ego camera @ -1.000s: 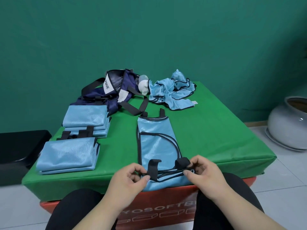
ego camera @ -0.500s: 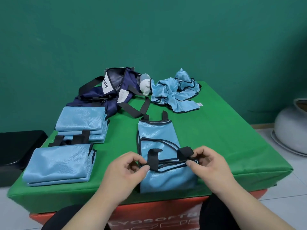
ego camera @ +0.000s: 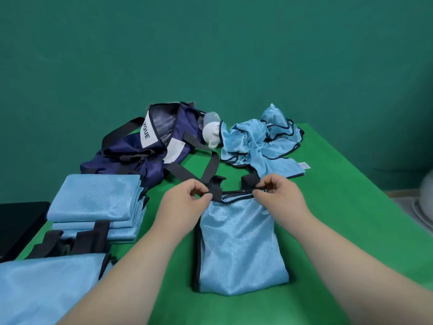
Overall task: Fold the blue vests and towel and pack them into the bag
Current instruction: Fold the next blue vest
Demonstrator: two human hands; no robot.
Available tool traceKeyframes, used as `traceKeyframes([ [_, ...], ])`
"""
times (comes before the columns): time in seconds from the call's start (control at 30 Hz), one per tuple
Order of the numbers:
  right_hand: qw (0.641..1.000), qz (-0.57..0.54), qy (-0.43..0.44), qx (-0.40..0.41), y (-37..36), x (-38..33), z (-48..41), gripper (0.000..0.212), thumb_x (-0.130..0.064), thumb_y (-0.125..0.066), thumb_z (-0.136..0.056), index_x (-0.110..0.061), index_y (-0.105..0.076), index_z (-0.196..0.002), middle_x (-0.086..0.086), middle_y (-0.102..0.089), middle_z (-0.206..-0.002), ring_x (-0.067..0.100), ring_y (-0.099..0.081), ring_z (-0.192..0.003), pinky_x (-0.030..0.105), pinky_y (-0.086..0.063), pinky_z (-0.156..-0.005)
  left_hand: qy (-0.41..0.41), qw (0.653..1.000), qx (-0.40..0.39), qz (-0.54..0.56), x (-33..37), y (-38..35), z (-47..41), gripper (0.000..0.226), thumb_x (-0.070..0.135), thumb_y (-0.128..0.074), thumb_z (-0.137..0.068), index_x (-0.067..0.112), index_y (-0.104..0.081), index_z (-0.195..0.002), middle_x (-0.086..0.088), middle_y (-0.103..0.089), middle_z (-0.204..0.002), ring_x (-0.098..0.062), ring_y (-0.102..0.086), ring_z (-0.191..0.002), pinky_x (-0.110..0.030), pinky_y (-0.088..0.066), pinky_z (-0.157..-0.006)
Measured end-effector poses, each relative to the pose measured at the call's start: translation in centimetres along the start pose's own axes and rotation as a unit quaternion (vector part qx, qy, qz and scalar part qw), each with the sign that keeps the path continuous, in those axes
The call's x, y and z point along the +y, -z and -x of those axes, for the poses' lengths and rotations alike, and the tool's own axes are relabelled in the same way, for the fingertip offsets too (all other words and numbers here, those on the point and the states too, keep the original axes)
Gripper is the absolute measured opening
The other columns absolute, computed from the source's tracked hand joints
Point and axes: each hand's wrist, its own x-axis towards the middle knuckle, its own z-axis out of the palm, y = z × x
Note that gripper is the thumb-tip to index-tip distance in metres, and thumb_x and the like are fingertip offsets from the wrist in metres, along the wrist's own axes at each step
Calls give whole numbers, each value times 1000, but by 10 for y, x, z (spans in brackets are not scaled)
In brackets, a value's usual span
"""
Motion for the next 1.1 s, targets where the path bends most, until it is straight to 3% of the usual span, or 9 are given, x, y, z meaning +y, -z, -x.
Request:
traceKeyframes([
  [0.07, 997, 76, -2, -7, -10, 9, -15, 11, -23, -72, -84, -25, -62, -84, -10, -59, -68, 16, -52, -62, 28, -40, -57, 11, 999, -8, -35, -5, -8, -13, 6, 34, -70, -89, 32, -67, -94, 14, -67, -82, -8, -60, -78, -26, -44, -66],
  [0.17, 980, 196, 0, -27, -16, 20, -20, 27, -35, -73, -86, -28, -63, -110, -9, -60, -106, 14, -57, -95, 30, -45, -76, -56, 991, 22, -122, -15, -17, -12, 26, 30, -62, -94, 27, -64, -121, 12, -59, -119, -12, -50, -113, -25, -38, -93],
  [0.23, 972, 231, 45, -2, -13, 25, -14, 39, -37, -73, -86, -25, -63, -121, -7, -58, -121, 15, -52, -115, 31, -44, -94, -165, 978, 30, -128, -15, -19, 0, 23, 26, -63, -94, 27, -65, -117, 13, -56, -115, -11, -47, -112, -26, -36, -96],
  [0.37, 955, 237, 179, -8, -13, 29, 11, 23, -38, -64, -91, -21, -70, -106, -7, -64, -109, 17, -54, -108, 37, -44, -98, -332, 921, -65, -191, -23, -27, 10, 27, 43, -57, -87, 31, -68, -109, 13, -61, -114, -12, -53, -113, -40, -47, -95],
  [0.47, 925, 309, 186, -121, -19, 36, 19, 47, -50, -54, -95, -21, -63, -131, -5, -56, -140, 15, -42, -135, 35, -31, -116, -283, 886, -198, -310, -32, -34, 7, 65, 66, -35, -86, 35, -46, -142, 8, -33, -158, -16, -20, -150, -46, -19, -122],
  [0.53, 903, 342, 180, -188, -17, 41, 16, 63, -57, -50, -95, -23, -45, -148, -6, -31, -160, 13, -16, -151, 31, -15, -123, -240, 872, -243, -351, -42, -37, 6, 82, 76, -21, -81, 36, -26, -153, 11, -2, -166, -9, 11, -152, -46, 2, -124],
  [0.6, 876, 379, 198, -222, -14, 45, 13, 75, -66, -40, -93, -25, -31, -155, -8, -12, -167, 10, 3, -154, 35, -5, -125, -224, 874, -252, -350, -48, -37, 5, 94, 85, -14, -77, 35, -19, -156, 14, 11, -165, -5, 23, -147, -49, 4, -123],
  [0.8, 840, 443, 185, -255, -14, 52, 7, 84, -74, -26, -89, -34, -2, -160, -13, 23, -163, 19, 22, -151, 41, 8, -124, -190, 883, -256, -344, -54, -38, -4, 94, 86, -36, -80, 40, -6, -157, 23, 24, -160, -17, 24, -150, -49, 8, -123],
  [1.1, 827, 453, 197, -269, -13, 52, 6, 97, -80, -18, -77, -33, 1, -160, -6, 23, -164, 19, 14, -153, 40, 7, -124, -186, 894, -255, -317, -52, -32, 0, 110, 87, -52, -71, 37, -6, -158, 21, 13, -162, -15, 8, -151, -40, 2, -124],
])
